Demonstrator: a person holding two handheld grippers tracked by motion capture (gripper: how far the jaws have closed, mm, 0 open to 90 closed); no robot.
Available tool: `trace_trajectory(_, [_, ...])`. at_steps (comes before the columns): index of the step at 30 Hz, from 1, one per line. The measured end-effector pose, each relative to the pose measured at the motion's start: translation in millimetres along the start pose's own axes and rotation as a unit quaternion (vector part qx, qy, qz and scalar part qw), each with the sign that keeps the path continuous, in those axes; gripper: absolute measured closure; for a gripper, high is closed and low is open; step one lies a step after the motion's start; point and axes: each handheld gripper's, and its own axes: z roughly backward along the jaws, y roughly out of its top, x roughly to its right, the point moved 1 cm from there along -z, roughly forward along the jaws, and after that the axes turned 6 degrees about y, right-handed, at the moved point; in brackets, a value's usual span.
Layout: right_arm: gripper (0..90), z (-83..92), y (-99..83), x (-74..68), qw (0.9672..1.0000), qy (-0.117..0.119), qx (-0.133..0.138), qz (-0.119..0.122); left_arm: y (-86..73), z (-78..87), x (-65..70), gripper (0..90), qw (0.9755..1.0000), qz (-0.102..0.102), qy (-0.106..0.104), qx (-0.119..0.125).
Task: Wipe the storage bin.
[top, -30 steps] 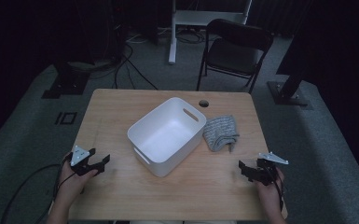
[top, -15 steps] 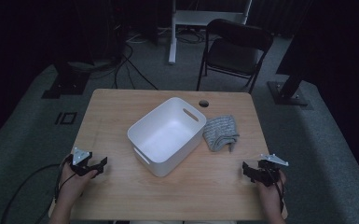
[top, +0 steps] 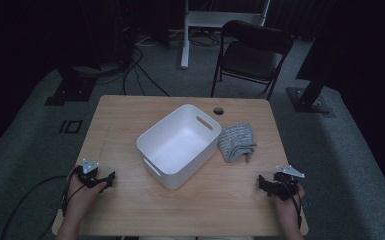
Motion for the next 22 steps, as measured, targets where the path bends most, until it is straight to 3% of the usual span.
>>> trace_trajectory(5, [11.8,-0.3,0.3,0.0,1.0000,0.000,0.000,0.000,0.8,-1.6,-0.4,17.5,0.9996,0.018,0.019,-0.009])
trace_trajectory(8, [11.8,-0.4,0.3,0.0,1.0000,0.000,0.000,0.000,2.3,-2.9,2.4,17.1,0.9989,0.032,0.033,-0.011])
trace_trajectory(22, [11.9,-0.4,0.4,-0.1,1.0000,0.000,0.000,0.000,5.8,-6.5,8.4,14.4,0.9977,0.047,0.047,-0.014])
